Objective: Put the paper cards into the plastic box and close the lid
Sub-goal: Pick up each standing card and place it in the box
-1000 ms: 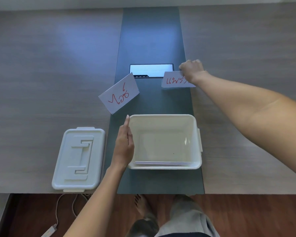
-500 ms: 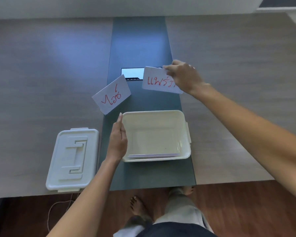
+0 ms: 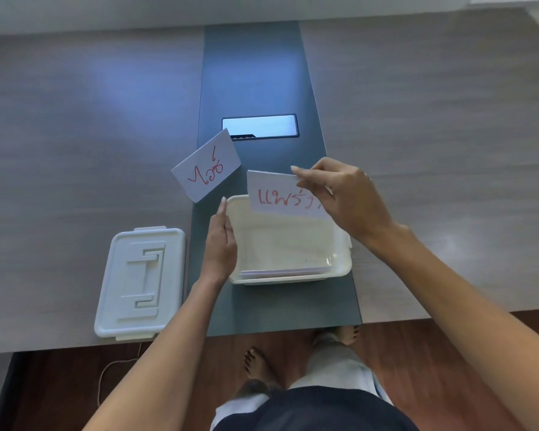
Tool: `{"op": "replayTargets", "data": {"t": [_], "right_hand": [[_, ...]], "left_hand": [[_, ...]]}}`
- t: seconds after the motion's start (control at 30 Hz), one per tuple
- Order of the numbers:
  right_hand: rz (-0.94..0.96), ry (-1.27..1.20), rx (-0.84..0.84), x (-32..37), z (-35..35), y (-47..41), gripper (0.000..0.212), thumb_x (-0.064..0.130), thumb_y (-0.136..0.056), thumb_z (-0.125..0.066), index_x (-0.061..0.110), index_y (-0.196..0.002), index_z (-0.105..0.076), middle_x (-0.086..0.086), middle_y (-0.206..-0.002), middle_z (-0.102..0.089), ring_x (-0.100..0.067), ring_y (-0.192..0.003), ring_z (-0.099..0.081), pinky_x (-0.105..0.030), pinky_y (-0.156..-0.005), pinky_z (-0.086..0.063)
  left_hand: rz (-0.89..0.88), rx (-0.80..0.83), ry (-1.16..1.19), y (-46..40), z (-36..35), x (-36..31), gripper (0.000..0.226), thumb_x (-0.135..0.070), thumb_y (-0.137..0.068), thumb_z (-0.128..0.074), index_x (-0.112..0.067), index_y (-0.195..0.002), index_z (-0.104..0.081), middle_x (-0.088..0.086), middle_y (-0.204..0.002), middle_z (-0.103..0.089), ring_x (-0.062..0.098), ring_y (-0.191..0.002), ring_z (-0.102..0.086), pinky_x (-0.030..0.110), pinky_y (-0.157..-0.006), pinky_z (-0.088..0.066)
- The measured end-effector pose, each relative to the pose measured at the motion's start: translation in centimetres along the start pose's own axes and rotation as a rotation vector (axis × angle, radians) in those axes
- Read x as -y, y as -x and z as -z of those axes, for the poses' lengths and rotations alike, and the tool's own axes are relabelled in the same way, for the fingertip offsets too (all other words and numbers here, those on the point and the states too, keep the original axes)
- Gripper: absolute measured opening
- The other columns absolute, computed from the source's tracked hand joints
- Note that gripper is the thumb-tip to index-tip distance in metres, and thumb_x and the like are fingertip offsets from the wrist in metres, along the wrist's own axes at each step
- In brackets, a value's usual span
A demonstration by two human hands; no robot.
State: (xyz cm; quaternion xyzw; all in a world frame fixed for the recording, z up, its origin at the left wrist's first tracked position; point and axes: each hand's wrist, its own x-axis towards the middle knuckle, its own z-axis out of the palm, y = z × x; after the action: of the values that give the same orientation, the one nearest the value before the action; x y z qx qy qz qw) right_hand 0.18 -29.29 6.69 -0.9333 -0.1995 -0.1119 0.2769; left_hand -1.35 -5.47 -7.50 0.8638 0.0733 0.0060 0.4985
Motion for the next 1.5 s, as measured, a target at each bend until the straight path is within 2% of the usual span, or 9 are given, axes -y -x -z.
{"op": "replayTargets", "data": {"t": [0.2,0.4,0.57,0.7,0.8,0.97,1.1,1.23,1.5], "right_hand": [[-0.036,-0.073,0.094,0.1,-1.9,3.0,0.028,0.019,-0.093,-0.068,0.019,-0.121,-0.071,0.0,-0.097,-0.071,-0.018,-0.08,-0.068,-0.042,-0.068,-0.062],[-0.135,-0.121,0.283,-0.3,-5.2,5.9,0.026,0.015,-0.095,-0.064,0.021,-0.119,-0.073,0.006,-0.103,-0.073,-0.016,-0.086,-0.072,-0.042,-0.077,-0.061],[-0.173,-0.072,0.462,0.5,-7.0,7.5,0.032,0.011,-0.099,-0.055,0.027,-0.123,-0.069,0.007,-0.111,-0.071,-0.023,-0.091,-0.07,-0.044,-0.078,-0.057],[-0.188,-0.051,0.606,0.5,-7.7,8.2,0.039,0.008,-0.099,-0.048,0.026,-0.128,-0.065,0.005,-0.122,-0.068,-0.026,-0.105,-0.066,-0.044,-0.087,-0.055],[-0.205,-0.078,0.658,0.0,-7.7,7.9,0.036,0.01,-0.1,-0.048,0.026,-0.127,-0.066,0.005,-0.125,-0.067,-0.023,-0.112,-0.064,-0.044,-0.093,-0.053],[-0.239,-0.138,0.558,-0.6,-7.2,5.9,0.029,0.023,-0.102,-0.05,0.026,-0.124,-0.068,0.006,-0.122,-0.07,-0.021,-0.108,-0.067,-0.042,-0.092,-0.054],[-0.2,-0.124,0.414,-1.5,-6.9,2.9,0.028,0.025,-0.1,-0.052,0.021,-0.12,-0.071,0.002,-0.115,-0.074,-0.025,-0.101,-0.069,-0.045,-0.087,-0.056],[-0.158,-0.109,0.306,-2.9,-7.1,-0.9,0.028,0.025,-0.099,-0.055,0.019,-0.122,-0.071,0.001,-0.124,-0.071,-0.02,-0.112,-0.067,-0.038,-0.097,-0.053],[-0.252,-0.02,0.355,-5.6,-10.5,-9.8,0.041,0.032,-0.1,-0.051,0.02,-0.138,-0.057,-0.001,-0.151,-0.049,-0.021,-0.139,-0.046,-0.048,-0.115,-0.034]], "left_hand": [[0.008,0.002,0.024,0.2,0.1,-0.1,0.048,-0.024,-0.107,-0.03,-0.024,-0.155,-0.026,-0.002,-0.147,-0.041,-0.003,-0.122,-0.039,0.023,-0.102,-0.035],[0.016,0.006,0.032,0.2,0.0,-0.1,0.048,-0.023,-0.107,-0.03,-0.025,-0.155,-0.026,-0.012,-0.136,-0.041,-0.016,-0.11,-0.042,0.011,-0.098,-0.032],[0.013,-0.001,0.017,0.1,-0.1,0.0,0.047,-0.023,-0.108,-0.028,-0.024,-0.155,-0.026,-0.007,-0.148,-0.039,-0.012,-0.121,-0.035,0.009,-0.1,-0.027],[0.017,-0.005,0.014,0.2,-0.2,0.0,0.047,-0.023,-0.108,-0.028,-0.024,-0.155,-0.026,-0.02,-0.133,-0.037,-0.033,-0.108,-0.034,-0.006,-0.089,-0.023],[0.028,-0.008,0.004,0.2,-0.2,0.1,0.047,-0.021,-0.108,-0.028,-0.023,-0.155,-0.025,-0.034,-0.115,-0.038,-0.034,-0.102,-0.036,-0.004,-0.085,-0.025],[0.021,0.007,0.013,0.3,-0.1,-0.1,0.048,-0.023,-0.108,-0.028,-0.026,-0.155,-0.024,-0.026,-0.133,-0.036,-0.03,-0.111,-0.034,0.006,-0.099,-0.026],[0.015,0.006,0.007,0.2,-0.1,-0.1,0.048,-0.021,-0.107,-0.028,-0.024,-0.155,-0.024,-0.021,-0.134,-0.037,-0.035,-0.109,-0.031,-0.008,-0.09,-0.022],[0.012,-0.004,0.006,0.3,-0.1,-0.2,0.048,-0.017,-0.107,-0.029,-0.021,-0.155,-0.025,-0.032,-0.111,-0.04,-0.032,-0.102,-0.038,-0.009,-0.086,-0.024],[0.044,0.025,0.039,0.3,0.0,-0.4,0.049,-0.017,-0.107,-0.029,-0.023,-0.155,-0.023,-0.03,-0.118,-0.038,-0.033,-0.106,-0.035,-0.01,-0.086,-0.023]]}}
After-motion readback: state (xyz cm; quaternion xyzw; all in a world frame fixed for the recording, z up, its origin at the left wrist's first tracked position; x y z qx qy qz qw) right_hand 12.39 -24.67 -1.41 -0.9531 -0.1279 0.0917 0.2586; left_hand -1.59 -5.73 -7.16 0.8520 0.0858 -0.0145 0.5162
